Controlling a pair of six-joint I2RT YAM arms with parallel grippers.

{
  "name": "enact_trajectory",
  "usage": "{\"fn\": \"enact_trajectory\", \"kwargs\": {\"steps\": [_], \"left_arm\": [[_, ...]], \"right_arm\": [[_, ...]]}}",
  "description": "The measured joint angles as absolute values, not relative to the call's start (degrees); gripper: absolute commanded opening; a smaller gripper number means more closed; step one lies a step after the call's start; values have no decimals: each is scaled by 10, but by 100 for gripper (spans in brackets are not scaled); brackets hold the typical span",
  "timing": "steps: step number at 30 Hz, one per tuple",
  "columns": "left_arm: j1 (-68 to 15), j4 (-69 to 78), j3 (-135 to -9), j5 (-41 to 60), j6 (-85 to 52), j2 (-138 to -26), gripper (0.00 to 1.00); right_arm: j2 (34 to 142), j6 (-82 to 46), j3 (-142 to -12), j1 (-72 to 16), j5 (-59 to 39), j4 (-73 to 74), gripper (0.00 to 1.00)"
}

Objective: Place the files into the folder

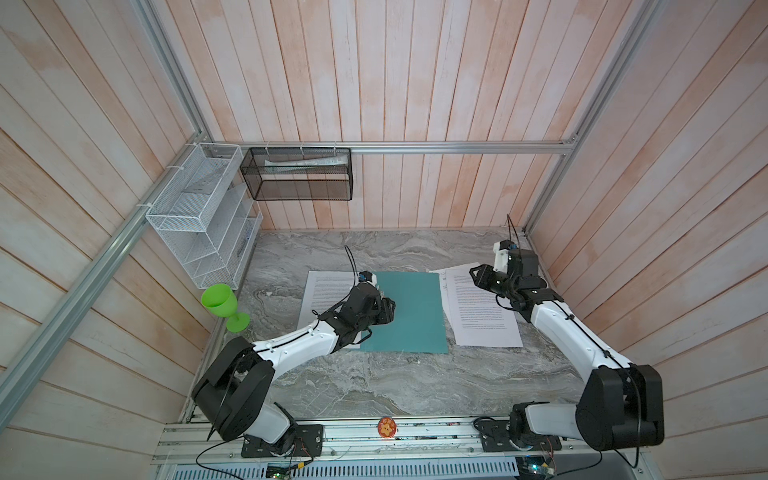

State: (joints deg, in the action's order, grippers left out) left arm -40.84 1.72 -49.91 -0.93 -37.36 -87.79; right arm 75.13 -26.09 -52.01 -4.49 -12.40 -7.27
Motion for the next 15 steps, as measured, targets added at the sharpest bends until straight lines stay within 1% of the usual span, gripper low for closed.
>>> {"fn": "enact_trajectory", "kwargs": {"steps": [1, 3, 5, 8, 12, 13, 14, 15], "left_arm": [[-415, 18, -520, -6, -369, -896, 60], [-424, 22, -556, 0, -361, -929, 60], [-431, 26, -588, 10, -352, -958, 60], [-436, 32, -631, 27, -343, -999, 60], [-437, 37, -689, 52, -331, -1057, 60], [-437, 39, -702, 60, -329, -1070, 60], [-437, 41, -713, 65, -327, -1082, 60], [-437, 44, -723, 72, -325, -1094, 60]], "right_arm": [[743, -261, -509, -25, -111, -69, 42], [732, -267, -493, 14, -88, -62, 49], [729, -270, -479, 44, -70, -55, 52], [729, -272, -460, 59, -38, -52, 60], [728, -270, -429, 73, -10, -51, 63], [728, -271, -416, 82, -6, -48, 69], [728, -271, -405, 90, -3, -45, 72], [729, -269, -395, 97, 0, -43, 72]]}}
